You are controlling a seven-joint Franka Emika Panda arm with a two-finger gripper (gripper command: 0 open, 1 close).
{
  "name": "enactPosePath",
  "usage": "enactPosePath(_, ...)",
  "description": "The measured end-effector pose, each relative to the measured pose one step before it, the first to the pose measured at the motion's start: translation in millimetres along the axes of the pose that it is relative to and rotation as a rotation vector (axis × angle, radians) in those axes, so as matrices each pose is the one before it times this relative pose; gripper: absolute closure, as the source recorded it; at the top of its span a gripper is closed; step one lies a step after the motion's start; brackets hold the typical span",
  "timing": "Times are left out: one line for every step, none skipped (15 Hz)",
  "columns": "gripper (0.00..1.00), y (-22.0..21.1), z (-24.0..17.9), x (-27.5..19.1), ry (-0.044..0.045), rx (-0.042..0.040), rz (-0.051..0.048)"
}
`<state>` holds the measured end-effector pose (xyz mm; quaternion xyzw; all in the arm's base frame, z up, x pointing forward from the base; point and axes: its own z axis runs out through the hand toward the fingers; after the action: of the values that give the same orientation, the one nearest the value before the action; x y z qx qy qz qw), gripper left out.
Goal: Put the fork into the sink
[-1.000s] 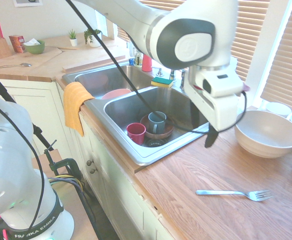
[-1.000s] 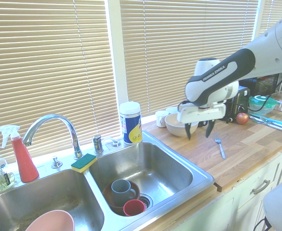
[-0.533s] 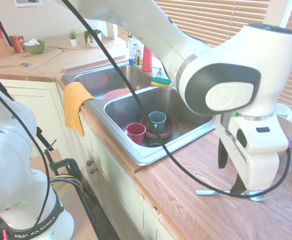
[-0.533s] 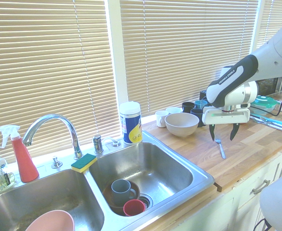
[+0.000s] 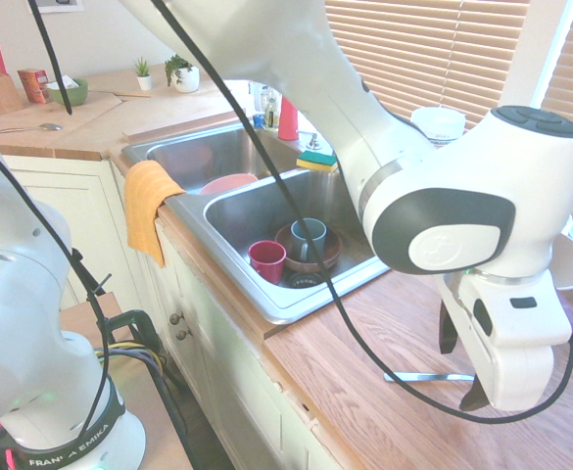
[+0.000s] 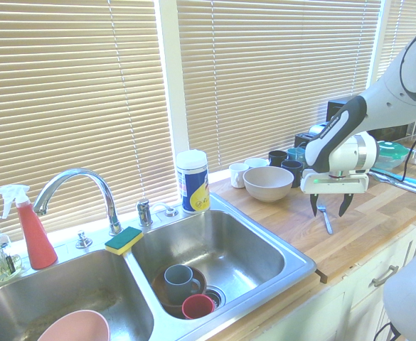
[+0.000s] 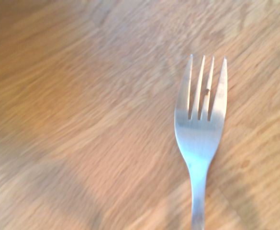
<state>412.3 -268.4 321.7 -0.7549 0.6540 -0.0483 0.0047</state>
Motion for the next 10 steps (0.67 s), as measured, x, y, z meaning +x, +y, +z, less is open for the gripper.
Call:
enactPosePath(1.0,-1.08,2.34,0.02,-0.00675,0.00066,0.00781)
enactPosePath(1.0,-1.83,1.22,-0.32,-0.00467,0.00195,0.0048)
enactPosePath(1.0,-1.29,1.04,-0.67,-0.0045,0.00168,0.00289)
enactPosePath(1.0,-0.85,0.6,-0.3,-0.00219,0.00079,0.00078)
enactPosePath(1.0,-0.32,0.05,0.52,-0.0014,0.00162,0.00157)
enactPosePath(1.0,0.27,0.12,1.0,-0.00118,0.00112,0.00169)
enactPosePath(1.0,0.26,0.14,1.12,-0.00104,0.00105,0.00178)
enactPosePath(1.0,-0.27,0.1,0.46,-0.00108,0.00118,0.00036)
enactPosePath(1.0,-0.19,0.14,-0.08,-0.00067,0.00035,-0.001)
enactPosePath(1.0,-0.27,0.21,-0.26,-0.00042,-0.00009,-0.00214)
